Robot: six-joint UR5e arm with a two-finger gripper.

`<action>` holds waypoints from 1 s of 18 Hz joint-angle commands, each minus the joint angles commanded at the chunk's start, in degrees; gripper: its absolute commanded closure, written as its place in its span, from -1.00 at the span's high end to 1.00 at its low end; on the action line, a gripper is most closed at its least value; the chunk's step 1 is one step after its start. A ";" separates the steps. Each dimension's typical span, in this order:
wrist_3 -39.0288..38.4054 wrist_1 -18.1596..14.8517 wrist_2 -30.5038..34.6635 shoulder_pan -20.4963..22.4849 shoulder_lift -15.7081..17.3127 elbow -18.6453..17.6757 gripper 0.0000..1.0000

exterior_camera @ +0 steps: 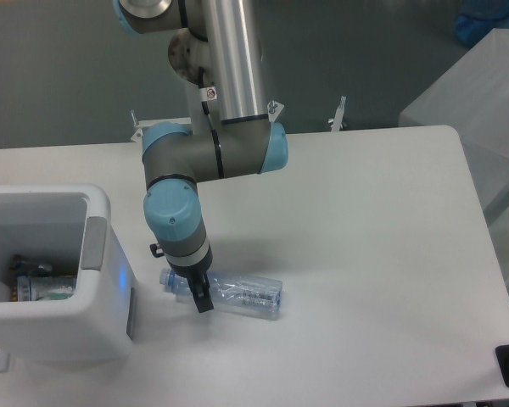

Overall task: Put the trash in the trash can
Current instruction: 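Lower the gripper around the bottle's capped end and close on it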

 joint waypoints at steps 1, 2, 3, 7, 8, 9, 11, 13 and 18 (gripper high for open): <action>-0.09 0.61 0.09 0.00 -0.18 0.00 1.00; -0.61 1.40 0.00 0.00 -0.53 0.09 1.00; -0.70 1.49 0.00 0.00 -0.53 0.09 1.00; -1.05 1.41 0.09 0.00 -0.53 0.09 0.86; -1.75 1.41 0.09 0.00 -0.53 0.09 0.77; -2.63 1.41 0.09 0.09 -0.44 0.17 0.64; -2.90 1.50 0.09 0.09 -0.44 0.35 0.60; -3.08 1.49 0.09 0.09 -0.44 0.61 0.59; -3.16 1.50 0.09 0.09 -0.53 0.70 0.49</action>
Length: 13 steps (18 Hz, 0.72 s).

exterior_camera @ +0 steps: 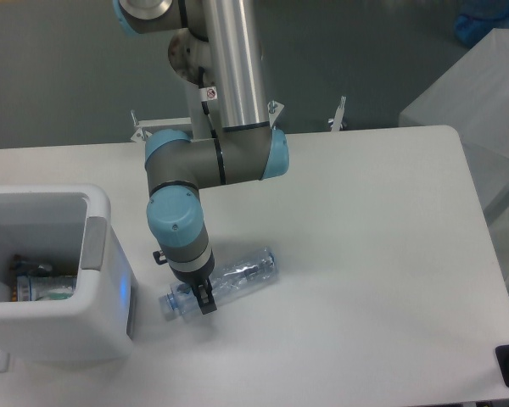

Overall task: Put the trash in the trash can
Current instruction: 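Lower the gripper around the bottle's capped end and close on it, then lift the water bottle and carry it over the white bin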

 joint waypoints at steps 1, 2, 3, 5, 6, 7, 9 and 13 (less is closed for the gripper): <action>0.00 0.00 0.00 0.09 0.00 0.09 0.49; 0.00 0.00 0.00 0.09 0.00 0.00 0.49; 0.00 0.00 0.00 0.09 0.00 0.09 0.49; -0.09 0.09 0.00 0.09 0.00 0.09 0.47; -0.17 0.09 0.00 0.17 0.00 0.17 0.40; -0.61 0.09 0.00 0.18 0.00 0.18 0.30; -0.79 0.09 0.00 0.18 0.09 0.26 0.28; -0.70 0.26 -0.09 0.53 0.53 0.96 0.28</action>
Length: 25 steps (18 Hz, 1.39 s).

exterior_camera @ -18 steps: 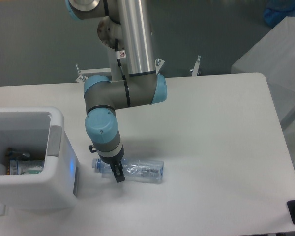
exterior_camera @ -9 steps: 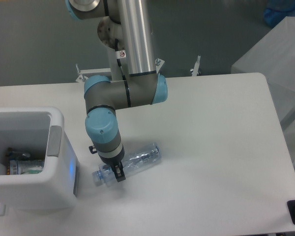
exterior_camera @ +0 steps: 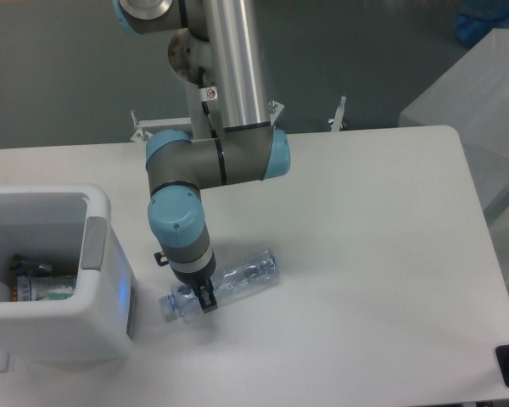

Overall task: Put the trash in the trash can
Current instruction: 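Lift the water bottle and carry it over the white bin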

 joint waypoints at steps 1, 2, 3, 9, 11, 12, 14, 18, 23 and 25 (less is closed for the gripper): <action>0.00 0.00 -0.09 0.35 0.17 0.79 0.28; 0.00 0.00 -0.17 0.61 0.26 1.40 0.28; -0.09 0.00 -0.70 0.88 0.26 1.93 0.28; -1.48 0.00 -16.59 8.69 0.44 9.48 0.28; -7.70 0.00 -21.33 10.54 0.09 14.04 0.28; -11.48 0.00 -24.40 11.33 -0.09 16.50 0.28; -19.03 0.00 -30.12 13.18 0.09 20.38 0.28; -29.34 0.52 -32.87 12.92 0.53 23.03 0.28; -46.29 6.59 -33.66 10.73 5.26 23.38 0.28; -50.78 6.59 -33.66 9.68 7.72 23.99 0.28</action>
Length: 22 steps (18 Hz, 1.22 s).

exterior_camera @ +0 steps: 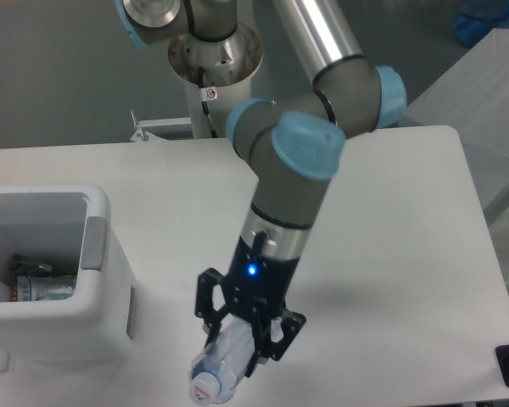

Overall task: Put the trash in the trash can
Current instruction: 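Lift the water bottle and carry it over the white bin, then lower the bottle into the bin and open the gripper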

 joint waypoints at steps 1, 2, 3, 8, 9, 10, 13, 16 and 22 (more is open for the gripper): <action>-2.55 0.00 0.00 -1.05 0.97 0.35 0.28; -5.01 0.00 0.09 -2.11 1.68 0.27 0.28; -6.86 -0.09 0.09 -2.64 3.16 -0.08 0.28; -8.99 -0.09 0.09 -4.66 6.95 -2.02 0.28; -9.34 0.00 0.09 -5.45 7.57 -2.02 0.28; -9.43 0.00 0.09 -5.81 8.35 -1.93 0.28; -10.39 -0.09 0.17 -7.90 8.63 -1.31 0.28; -13.29 -0.09 0.09 -10.98 8.72 -1.84 0.28; -14.87 -0.09 0.09 -15.82 7.58 -3.34 0.28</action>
